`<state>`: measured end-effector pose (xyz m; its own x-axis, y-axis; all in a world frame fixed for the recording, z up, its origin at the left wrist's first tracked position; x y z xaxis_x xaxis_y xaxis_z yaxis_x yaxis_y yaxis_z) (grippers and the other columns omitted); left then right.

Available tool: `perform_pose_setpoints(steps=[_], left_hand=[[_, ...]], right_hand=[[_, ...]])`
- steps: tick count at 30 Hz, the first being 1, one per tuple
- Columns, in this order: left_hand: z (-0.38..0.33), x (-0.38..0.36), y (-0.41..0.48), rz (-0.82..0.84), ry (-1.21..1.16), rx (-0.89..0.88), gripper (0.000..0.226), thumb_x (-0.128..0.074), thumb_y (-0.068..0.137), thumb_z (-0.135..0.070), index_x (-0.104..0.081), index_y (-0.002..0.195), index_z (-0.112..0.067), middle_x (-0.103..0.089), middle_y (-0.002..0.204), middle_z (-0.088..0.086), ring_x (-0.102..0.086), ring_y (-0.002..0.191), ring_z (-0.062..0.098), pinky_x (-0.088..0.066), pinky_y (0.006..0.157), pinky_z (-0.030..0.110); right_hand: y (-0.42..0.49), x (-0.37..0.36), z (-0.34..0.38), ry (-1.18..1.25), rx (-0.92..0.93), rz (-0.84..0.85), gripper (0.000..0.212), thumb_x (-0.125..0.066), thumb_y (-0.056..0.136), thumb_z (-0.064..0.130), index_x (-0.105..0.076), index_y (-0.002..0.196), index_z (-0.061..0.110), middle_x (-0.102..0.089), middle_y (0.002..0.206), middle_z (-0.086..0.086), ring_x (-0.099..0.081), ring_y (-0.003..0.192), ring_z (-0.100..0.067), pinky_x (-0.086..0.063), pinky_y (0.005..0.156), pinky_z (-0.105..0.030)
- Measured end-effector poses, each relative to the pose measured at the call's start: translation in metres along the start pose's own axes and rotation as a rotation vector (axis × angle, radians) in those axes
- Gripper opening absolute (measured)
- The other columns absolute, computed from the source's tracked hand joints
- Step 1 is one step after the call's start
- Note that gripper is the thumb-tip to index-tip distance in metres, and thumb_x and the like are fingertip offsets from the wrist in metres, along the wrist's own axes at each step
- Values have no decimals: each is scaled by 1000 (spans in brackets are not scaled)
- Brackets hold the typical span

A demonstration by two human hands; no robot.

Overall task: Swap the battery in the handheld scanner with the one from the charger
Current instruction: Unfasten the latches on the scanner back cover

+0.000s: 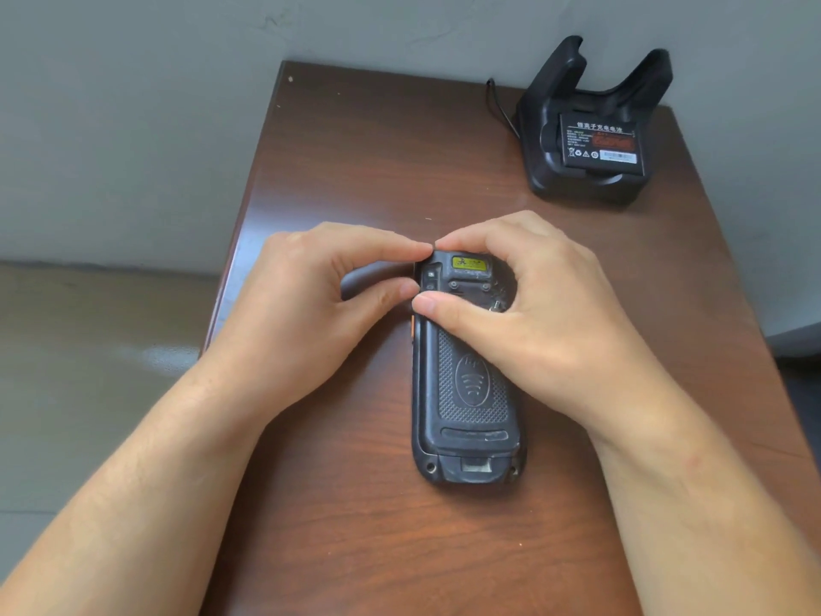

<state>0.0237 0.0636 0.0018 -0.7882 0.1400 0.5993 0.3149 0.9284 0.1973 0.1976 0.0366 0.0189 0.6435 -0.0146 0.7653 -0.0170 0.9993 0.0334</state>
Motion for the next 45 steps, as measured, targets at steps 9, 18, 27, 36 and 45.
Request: perform_pose_setpoints(steps=[9, 18, 27, 36, 45], left_hand=[[-2, 1, -1, -23, 15, -23, 30, -70, 86, -30, -75, 115, -32, -75, 112, -19, -68, 111, 1, -54, 97, 34], [-3, 0, -1, -50, 20, -10, 27, -68, 87, -29, -76, 113, -31, -75, 108, -20, -69, 109, 1, -53, 97, 32], [-2, 1, 0, -54, -3, -18, 26, -71, 86, -32, -77, 111, -29, -73, 106, -20, -69, 106, -1, -53, 97, 28], [-6, -1, -1, -2, 54, -45, 44, -67, 88, -38, -63, 131, -39, -71, 111, -24, -66, 112, 9, -52, 97, 42], [-2, -7, -1, 60, 110, -98, 37, -60, 90, -47, -66, 127, -44, -69, 121, -24, -61, 119, 13, -51, 95, 46]], right_hand=[[5, -4, 5, -23, 0, -13, 43, -67, 72, 57, -71, 111, 39, -63, 106, 15, -60, 111, -18, -50, 98, -40], [0, -3, 5, -32, 74, -94, 36, -67, 80, 48, -73, 113, 35, -67, 108, 12, -63, 107, -21, -50, 96, -39], [1, -7, 6, 23, 87, -98, 33, -68, 81, 38, -72, 114, 36, -68, 109, 12, -64, 108, -19, -50, 98, -39], [-5, 11, 2, 27, 38, -95, 44, -72, 86, 36, -63, 129, 35, -68, 118, 12, -63, 113, -1, -50, 98, -23], [-15, 29, 9, -155, 2, 83, 16, -62, 88, 32, -78, 84, 32, -63, 80, 14, -53, 69, 10, -34, 65, -2]])
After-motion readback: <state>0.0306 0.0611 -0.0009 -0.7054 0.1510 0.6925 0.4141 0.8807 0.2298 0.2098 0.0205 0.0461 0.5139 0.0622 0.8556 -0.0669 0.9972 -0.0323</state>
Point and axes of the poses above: each hand's wrist, its own y-axis towards the middle knuckle, its own x-axis out of the back of the hand, z = x × y, the point moved 6 cm from there along y, towards the middle knuckle
